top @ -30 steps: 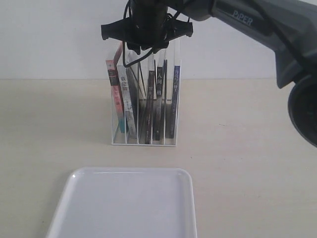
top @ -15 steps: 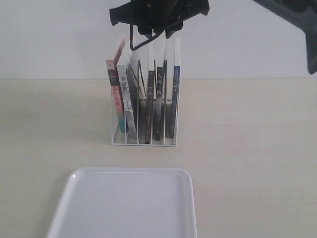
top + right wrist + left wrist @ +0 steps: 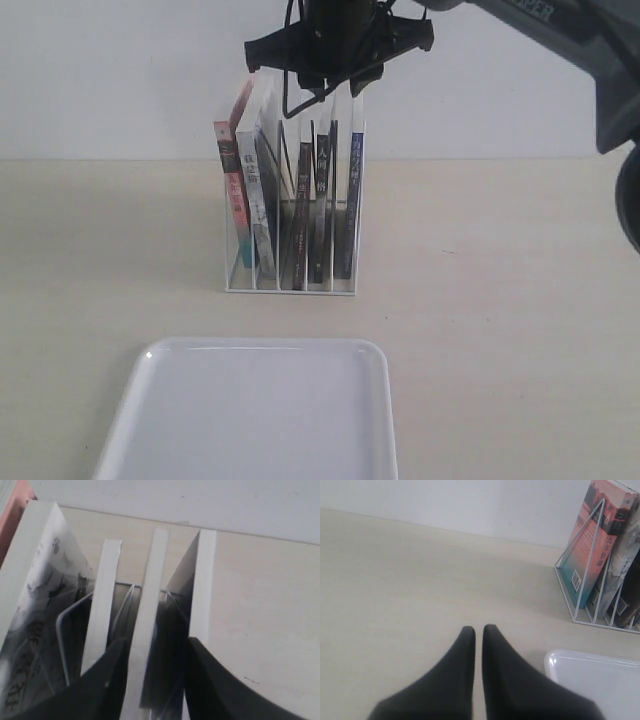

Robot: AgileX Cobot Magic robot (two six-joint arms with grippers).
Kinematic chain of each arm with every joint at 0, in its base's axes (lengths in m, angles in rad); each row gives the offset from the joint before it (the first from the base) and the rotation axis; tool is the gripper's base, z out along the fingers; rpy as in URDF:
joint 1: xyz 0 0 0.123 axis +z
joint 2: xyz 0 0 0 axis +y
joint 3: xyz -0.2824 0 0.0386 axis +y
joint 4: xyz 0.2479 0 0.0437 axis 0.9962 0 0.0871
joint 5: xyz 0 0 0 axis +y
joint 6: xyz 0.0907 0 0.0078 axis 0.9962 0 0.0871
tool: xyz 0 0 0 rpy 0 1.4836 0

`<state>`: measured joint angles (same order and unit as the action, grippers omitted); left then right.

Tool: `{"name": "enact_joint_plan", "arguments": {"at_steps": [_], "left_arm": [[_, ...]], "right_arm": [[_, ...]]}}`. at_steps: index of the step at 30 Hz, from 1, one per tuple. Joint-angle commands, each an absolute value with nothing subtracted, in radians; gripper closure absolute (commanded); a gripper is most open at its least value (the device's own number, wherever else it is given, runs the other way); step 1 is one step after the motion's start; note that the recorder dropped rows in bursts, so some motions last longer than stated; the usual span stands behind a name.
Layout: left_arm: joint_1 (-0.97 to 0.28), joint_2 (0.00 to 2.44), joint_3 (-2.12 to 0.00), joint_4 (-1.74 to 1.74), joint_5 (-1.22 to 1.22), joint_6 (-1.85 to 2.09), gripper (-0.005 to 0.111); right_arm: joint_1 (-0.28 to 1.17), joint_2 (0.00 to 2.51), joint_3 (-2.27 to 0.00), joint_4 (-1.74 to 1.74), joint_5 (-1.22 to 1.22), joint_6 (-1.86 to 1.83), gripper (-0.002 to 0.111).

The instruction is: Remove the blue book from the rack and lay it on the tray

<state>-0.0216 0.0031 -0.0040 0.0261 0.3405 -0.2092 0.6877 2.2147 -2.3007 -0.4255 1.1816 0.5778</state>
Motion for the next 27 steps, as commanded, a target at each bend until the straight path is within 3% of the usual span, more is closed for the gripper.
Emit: {"name": "enact_joint_plan", "arguments": {"at_steps": [1,14,15,19,27], "left_arm": [[-0.023,0.000,0.000,0.019,0.338,-0.207,0.102],[-0.023,0.000,0.000,0.019,0.338,-0.207,0.102],[-0.023,0.000,0.000,0.019,0.338,-0.207,0.102],[-0.023,0.000,0.000,0.019,0.338,-0.207,0.102],[-0.023,0.000,0.000,0.019,0.338,-0.207,0.102]], "right_arm": [[0.683,2.236,-2.303,-0.409,1.156,0.570,0.072],[0.683,2.277,-2.303,-0.403,1.156,0.578,0.072],[0.683,2.277,-2.303,-0.403,1.163,0.578,0.075],[0.683,2.277,-2.303,-0.403,1.168,0.578,0.107],[0.687,2.253,-2.303,-0.412,1.168,0.596,0.108]]}}
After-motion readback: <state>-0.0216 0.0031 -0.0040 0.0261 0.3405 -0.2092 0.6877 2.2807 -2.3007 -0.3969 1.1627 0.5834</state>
